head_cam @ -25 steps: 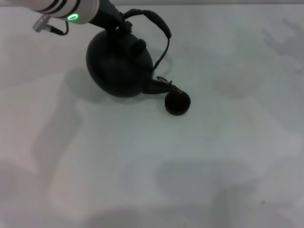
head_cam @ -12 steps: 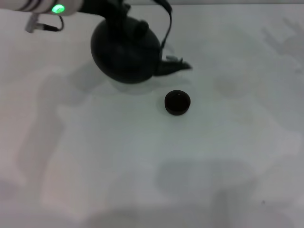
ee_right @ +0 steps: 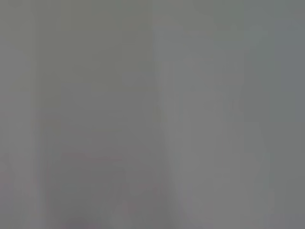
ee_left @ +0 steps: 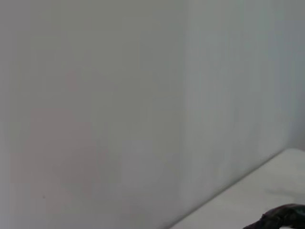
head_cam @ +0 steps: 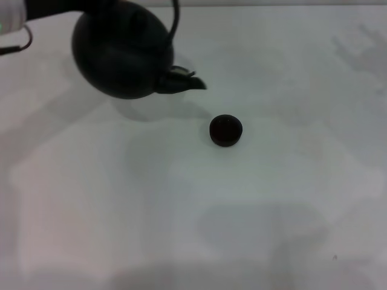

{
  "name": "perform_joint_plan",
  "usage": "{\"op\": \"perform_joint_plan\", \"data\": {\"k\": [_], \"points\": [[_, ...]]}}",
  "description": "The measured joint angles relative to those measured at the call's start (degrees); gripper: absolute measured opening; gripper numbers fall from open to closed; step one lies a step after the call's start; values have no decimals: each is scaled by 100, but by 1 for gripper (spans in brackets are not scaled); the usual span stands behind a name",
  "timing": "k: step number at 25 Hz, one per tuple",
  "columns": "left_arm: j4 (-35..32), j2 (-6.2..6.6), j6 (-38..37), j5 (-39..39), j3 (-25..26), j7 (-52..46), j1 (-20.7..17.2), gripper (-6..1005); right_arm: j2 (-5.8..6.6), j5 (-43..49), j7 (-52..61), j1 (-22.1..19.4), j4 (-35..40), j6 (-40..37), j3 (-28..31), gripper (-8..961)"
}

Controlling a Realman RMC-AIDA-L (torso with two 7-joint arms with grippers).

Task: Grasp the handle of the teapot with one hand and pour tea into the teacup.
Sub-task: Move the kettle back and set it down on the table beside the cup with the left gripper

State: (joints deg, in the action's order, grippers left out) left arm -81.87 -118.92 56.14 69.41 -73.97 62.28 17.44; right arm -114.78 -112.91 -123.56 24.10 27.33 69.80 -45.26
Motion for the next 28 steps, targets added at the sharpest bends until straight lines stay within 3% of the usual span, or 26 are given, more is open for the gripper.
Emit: {"op": "perform_joint_plan", "data": {"k": [3,6,8,18,28], "points": [[470,-1,-127,1177,139,1101,-427,152,2,92,0,-14,16,12,-7,848],[741,-2,-128,1636,245,1503,-527,152,7,179,4,-33,26,18,-9,848],[1191,-4,-118,2276,375,2029,-630,152,8,212,10,-56,27,23,-9,848],[3010,4,-87,4056,502,4190,-763,152,89,484,175,-173,70,122,-10,848],[3742,1,95,4671,516,4824,-756,152,85,641,176,-269,34,251,-8,848]]}}
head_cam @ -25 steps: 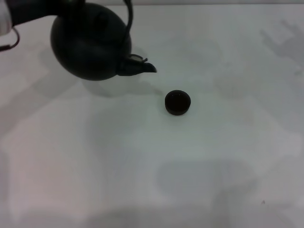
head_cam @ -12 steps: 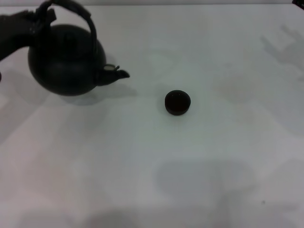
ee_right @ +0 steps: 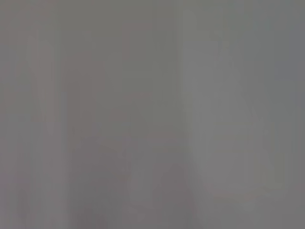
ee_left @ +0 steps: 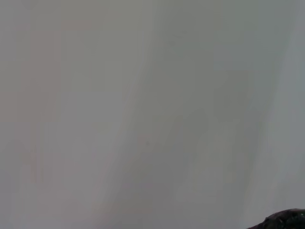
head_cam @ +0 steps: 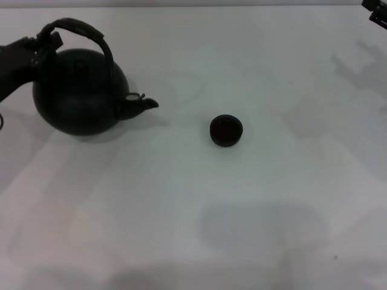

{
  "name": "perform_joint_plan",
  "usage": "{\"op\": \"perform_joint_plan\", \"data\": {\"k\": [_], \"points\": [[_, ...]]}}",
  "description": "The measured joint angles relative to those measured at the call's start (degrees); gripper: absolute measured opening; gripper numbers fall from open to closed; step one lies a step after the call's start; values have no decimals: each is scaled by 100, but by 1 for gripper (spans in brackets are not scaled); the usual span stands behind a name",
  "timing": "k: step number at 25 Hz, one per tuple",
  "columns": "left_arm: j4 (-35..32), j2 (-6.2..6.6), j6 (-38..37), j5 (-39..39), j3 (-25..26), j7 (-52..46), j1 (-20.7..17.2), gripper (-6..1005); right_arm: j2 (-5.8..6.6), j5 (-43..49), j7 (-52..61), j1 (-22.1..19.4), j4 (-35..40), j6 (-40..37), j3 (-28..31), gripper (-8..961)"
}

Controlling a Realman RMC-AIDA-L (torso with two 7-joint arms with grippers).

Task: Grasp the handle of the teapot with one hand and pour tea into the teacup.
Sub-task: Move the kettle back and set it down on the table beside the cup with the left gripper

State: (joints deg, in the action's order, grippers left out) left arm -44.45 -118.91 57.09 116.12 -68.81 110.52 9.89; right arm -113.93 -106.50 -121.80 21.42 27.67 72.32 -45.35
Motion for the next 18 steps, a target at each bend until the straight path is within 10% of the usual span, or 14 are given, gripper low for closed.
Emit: {"op": "perform_joint_plan", "data": {"k": [18], "points": [[1049,0,73,27,-9,340,499,153,-47,47,74,-96,22,176,-55,848]]}}
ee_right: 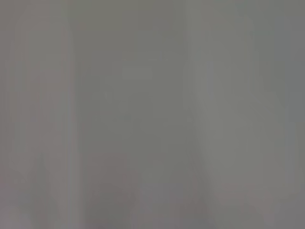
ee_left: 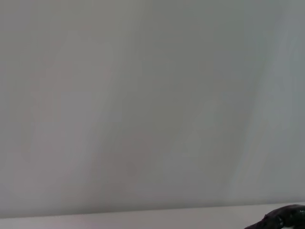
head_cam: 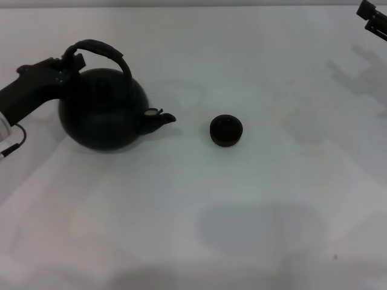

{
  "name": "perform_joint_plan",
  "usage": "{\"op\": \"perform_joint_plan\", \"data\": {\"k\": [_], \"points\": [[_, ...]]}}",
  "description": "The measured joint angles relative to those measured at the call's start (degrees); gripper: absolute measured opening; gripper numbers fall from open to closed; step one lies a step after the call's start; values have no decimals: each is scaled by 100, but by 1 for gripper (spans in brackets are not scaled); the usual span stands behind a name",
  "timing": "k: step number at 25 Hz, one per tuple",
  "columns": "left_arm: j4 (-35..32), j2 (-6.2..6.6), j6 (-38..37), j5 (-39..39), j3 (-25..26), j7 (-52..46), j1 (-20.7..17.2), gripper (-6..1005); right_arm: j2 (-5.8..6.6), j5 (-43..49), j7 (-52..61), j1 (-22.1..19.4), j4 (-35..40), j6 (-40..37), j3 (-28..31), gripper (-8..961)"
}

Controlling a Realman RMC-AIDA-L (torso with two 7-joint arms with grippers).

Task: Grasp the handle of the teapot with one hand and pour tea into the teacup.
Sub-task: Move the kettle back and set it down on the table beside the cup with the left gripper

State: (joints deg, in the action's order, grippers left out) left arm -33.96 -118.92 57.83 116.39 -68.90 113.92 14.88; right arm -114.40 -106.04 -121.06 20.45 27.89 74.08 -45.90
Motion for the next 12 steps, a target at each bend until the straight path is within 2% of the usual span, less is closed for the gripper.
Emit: {"op": "perform_joint_plan", "data": {"k": [6,12], "points": [[260,0,-43,108,0,96,147,147,-3,5,51,50,14,17,-11,848],[288,-2,-6,211,0,124,124,141,-3,13,55,64,15,15,-16,848]]}}
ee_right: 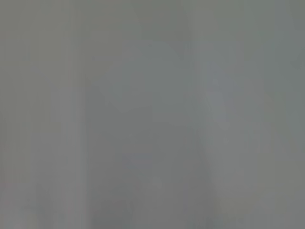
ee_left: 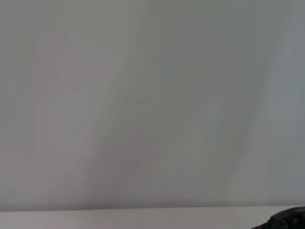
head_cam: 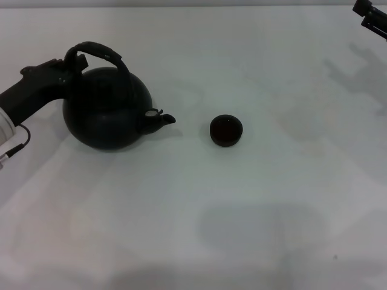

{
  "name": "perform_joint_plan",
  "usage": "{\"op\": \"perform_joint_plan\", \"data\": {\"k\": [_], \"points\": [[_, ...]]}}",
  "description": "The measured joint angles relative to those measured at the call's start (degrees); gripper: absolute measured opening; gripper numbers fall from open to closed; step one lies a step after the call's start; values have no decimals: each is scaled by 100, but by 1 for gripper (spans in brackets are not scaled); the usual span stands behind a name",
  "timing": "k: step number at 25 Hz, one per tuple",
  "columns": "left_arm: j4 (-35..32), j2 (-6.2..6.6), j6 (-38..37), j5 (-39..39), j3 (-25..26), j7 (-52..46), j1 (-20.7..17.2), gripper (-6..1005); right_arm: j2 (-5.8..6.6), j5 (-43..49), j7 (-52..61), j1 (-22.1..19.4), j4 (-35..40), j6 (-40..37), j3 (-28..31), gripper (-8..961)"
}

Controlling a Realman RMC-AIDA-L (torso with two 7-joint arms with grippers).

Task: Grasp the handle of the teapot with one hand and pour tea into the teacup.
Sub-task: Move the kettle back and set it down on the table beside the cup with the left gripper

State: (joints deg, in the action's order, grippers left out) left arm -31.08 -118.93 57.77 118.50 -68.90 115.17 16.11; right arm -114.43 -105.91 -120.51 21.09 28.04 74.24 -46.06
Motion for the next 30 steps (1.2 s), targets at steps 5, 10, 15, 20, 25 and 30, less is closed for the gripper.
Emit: {"op": "perform_joint_plan", "data": {"k": [5,10,15,20,25,30], "points": [[8,-1,3,12,0,60,-25,146,0,1,8,-6,0,6,0,848],[71,-15,17,16,-3,204,-38,150,0,1,10,-14,3,20,0,848],[121,-21,22,24,-1,401,-54,207,14,0,12,-52,8,43,0,849],[173,-27,104,198,-7,738,-104,353,26,0,12,-89,9,101,18,849],[265,-31,445,581,-2,1314,-204,513,39,-4,12,-139,9,192,48,849],[454,-6,922,985,1,1847,-318,658,42,-25,4,-171,9,197,58,849]]}}
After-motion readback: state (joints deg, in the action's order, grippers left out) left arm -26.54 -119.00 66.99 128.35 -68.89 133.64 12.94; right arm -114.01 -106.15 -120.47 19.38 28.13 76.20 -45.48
